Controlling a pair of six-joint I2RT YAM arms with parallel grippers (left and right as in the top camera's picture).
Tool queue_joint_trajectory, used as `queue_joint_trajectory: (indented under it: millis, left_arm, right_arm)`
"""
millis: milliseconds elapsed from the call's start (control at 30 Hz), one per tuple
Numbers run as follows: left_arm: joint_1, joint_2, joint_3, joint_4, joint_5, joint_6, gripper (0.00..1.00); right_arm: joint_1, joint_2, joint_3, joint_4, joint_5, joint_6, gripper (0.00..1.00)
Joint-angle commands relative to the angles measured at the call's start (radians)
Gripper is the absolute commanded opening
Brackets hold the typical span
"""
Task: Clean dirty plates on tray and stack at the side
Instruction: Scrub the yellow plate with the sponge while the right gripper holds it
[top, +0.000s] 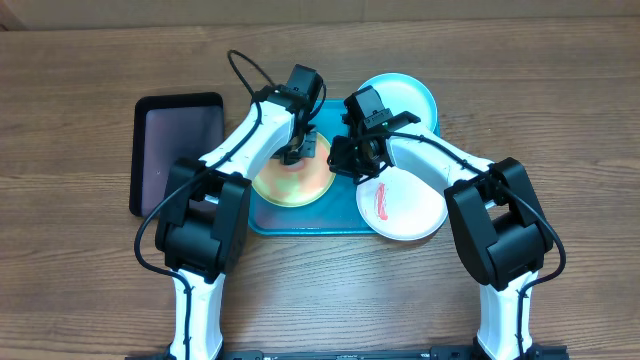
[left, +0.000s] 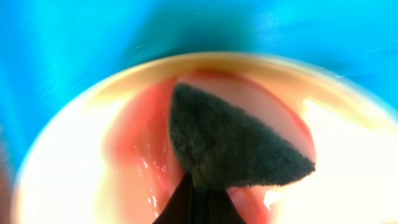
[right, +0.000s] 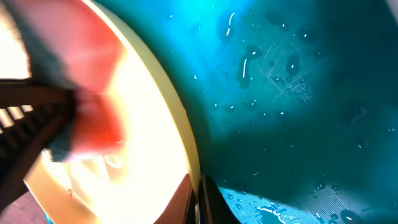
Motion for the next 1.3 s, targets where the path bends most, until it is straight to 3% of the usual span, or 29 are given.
queue_joint_trajectory:
  millis: [0, 200, 300, 400, 500, 733, 900, 1067, 1200, 1267]
  left_arm:
    - [0.023, 0.021, -0.013, -0.126, -0.246, -0.129, 0.04]
    - [0.023, 0.021, -0.013, -0.292, -0.223, -0.112, 0.04]
    - [0.023, 0.021, -0.013, -0.306, -0.087, 0.034, 0.04]
    - [0.018, 0.021, -0.013, -0.278, 0.112, 0.254, 0.04]
    - [0.011, 0.021, -0.013, -0.228, 0.265, 0.401, 0.04]
    - [0.0, 0.021, -0.015, -0.037, 0.236, 0.414, 0.04]
    - [0.0, 0.021, -0.015, 0.085, 0.085, 0.305, 0.04]
    - [0.009, 0.021, -0.015, 0.1, -0.264, 0.006, 0.04]
    - [0.026, 0.021, -0.015, -0.01, -0.291, -0.156, 0.04]
    - [0.033, 0.021, -0.015, -0.123, -0.21, -0.203, 0.04]
  right_arm:
    - [0.011, 0.014, 0.005, -0.01, -0.02, -0.006, 0.04]
    - [0.011, 0.014, 0.005, -0.009, -0.02, -0.006, 0.04]
    - [0.011, 0.014, 0.005, -0.008, -0.02, -0.006, 0.04]
    - [0.011, 0.014, 0.005, -0.003, -0.02, -0.006, 0.04]
    - [0.011, 0.014, 0.005, -0.002, -0.021, -0.006, 0.04]
    - [0.011, 0.014, 0.005, -0.002, -0.02, -0.01, 0.04]
    - [0.011, 0.014, 0.005, -0.006, -0.021, -0.029, 0.04]
    - [0.011, 0.014, 0.005, -0.01, -0.013, -0.029, 0.04]
    - [0.011, 0.014, 0.005, -0.01, -0.002, -0.028, 0.04]
    - [0.011, 0.014, 0.005, -0.005, -0.002, -0.028, 0.04]
